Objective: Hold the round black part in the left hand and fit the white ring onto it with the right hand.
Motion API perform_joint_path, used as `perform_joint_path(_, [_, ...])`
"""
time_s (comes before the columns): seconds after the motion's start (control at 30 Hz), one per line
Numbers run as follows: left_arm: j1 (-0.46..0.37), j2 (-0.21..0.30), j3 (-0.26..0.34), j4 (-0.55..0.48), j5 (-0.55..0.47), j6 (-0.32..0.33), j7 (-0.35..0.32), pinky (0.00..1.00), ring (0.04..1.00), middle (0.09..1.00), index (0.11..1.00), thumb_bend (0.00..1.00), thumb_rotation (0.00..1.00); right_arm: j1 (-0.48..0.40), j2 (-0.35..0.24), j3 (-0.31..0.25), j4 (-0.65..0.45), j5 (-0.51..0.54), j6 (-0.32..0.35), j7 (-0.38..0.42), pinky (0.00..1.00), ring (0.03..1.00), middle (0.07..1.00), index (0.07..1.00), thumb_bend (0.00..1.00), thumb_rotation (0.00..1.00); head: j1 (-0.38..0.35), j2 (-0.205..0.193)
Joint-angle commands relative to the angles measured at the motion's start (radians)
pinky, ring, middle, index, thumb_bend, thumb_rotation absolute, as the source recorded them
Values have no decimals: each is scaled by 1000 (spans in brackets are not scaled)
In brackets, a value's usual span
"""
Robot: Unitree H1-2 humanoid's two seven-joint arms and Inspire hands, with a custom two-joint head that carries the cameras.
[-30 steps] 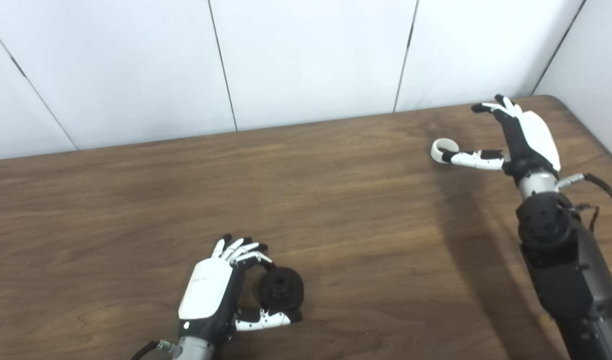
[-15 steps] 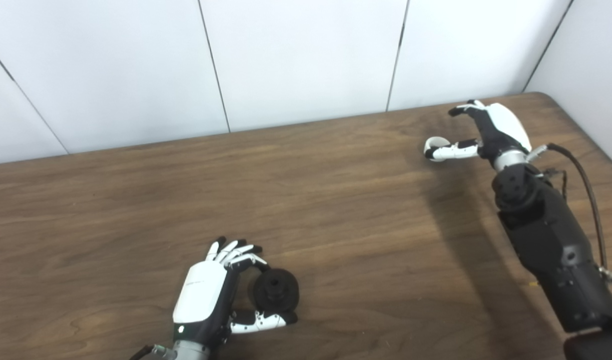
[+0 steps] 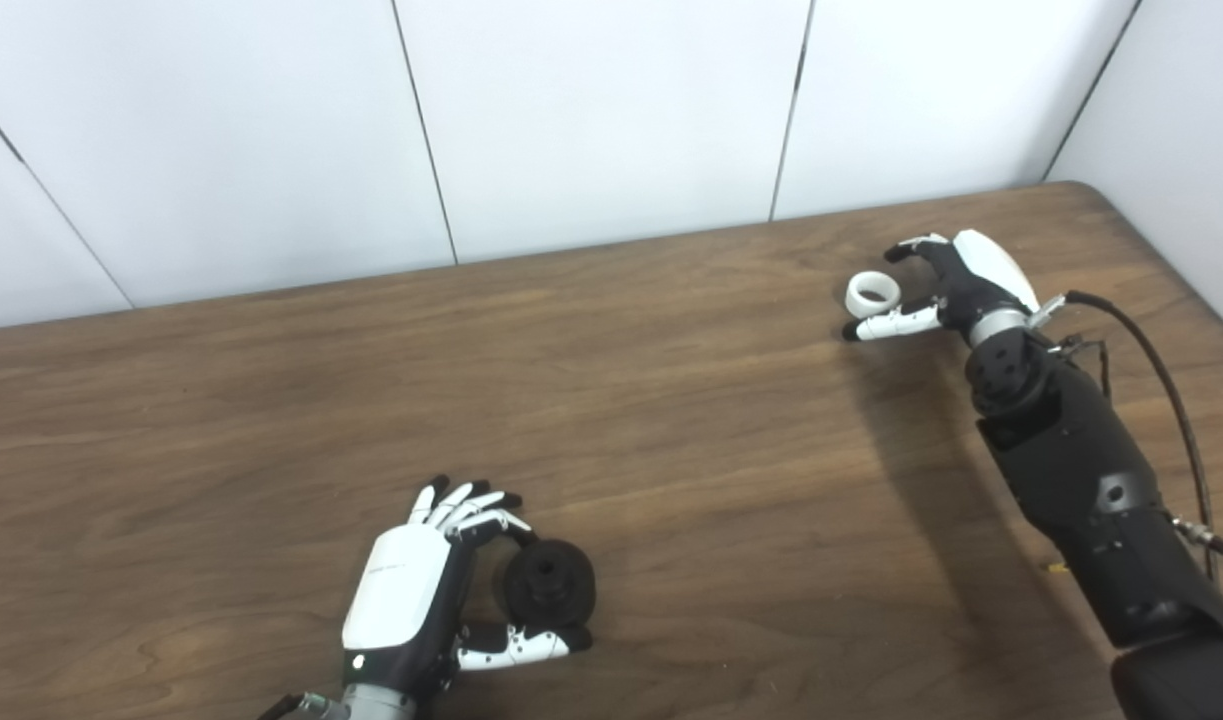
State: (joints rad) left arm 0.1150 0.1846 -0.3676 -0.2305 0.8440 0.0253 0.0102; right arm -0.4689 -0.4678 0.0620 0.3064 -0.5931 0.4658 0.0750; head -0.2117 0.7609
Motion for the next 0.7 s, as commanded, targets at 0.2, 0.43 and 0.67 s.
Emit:
perform_joint_path(0.2, [9, 9, 2, -13, 4, 4, -35, 1000, 898, 802, 485, 523, 49, -57, -36, 8, 43, -12, -20, -57, 998, 959, 911, 762, 794, 293, 4, 0])
perform_joint_path(0.43, [7, 7, 2, -9, 6, -1, -35, 1000, 895, 800, 485, 523, 49, -56, -42, 16, 39, -1, -17, -58, 1000, 965, 906, 754, 790, 296, 4, 0])
perform_joint_path(0.67, [8, 6, -2, -11, 13, 3, -38, 1000, 894, 801, 485, 522, 49, -64, -35, 19, 29, -1, -4, -49, 1000, 967, 916, 739, 780, 304, 4, 4])
